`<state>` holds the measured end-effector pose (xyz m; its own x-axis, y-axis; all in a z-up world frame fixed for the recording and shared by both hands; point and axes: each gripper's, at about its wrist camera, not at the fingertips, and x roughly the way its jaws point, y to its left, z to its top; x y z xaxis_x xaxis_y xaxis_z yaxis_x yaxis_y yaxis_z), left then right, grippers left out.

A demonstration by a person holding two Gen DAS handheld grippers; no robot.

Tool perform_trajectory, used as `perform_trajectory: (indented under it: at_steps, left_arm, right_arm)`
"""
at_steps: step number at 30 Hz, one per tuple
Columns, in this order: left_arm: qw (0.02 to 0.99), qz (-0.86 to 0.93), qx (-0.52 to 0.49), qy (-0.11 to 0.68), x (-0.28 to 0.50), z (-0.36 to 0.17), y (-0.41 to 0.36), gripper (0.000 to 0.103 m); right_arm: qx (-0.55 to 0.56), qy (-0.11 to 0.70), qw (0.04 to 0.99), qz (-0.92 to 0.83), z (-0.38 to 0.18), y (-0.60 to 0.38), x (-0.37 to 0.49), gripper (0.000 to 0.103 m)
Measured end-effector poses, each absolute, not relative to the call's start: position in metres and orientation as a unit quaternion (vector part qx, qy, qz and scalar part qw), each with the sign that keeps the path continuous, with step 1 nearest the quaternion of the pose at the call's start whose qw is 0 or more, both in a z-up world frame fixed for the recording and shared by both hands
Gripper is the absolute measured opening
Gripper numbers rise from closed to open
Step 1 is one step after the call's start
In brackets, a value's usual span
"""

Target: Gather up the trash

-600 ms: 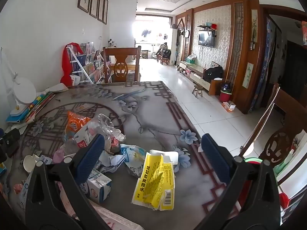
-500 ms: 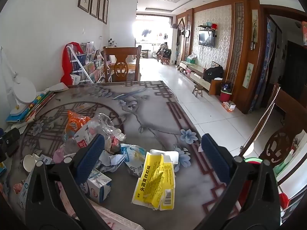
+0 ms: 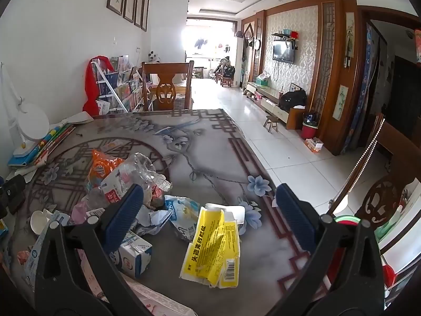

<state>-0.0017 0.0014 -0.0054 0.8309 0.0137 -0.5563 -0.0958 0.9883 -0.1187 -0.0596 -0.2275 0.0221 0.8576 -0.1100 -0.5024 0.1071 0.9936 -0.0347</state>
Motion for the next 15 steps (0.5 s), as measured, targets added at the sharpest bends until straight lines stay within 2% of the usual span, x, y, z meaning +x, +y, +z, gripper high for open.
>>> perform_trajectory:
  at_steps: [15]
  left_arm:
    - [0.952, 0.032, -0.072, 0.296, -0.0005, -0.0105, 0.0038, 0.095]
  right_arm:
    - [-0.002, 0.263, 0.963, -0.057, 0.0197, -0.2255, -0.0612, 0.099]
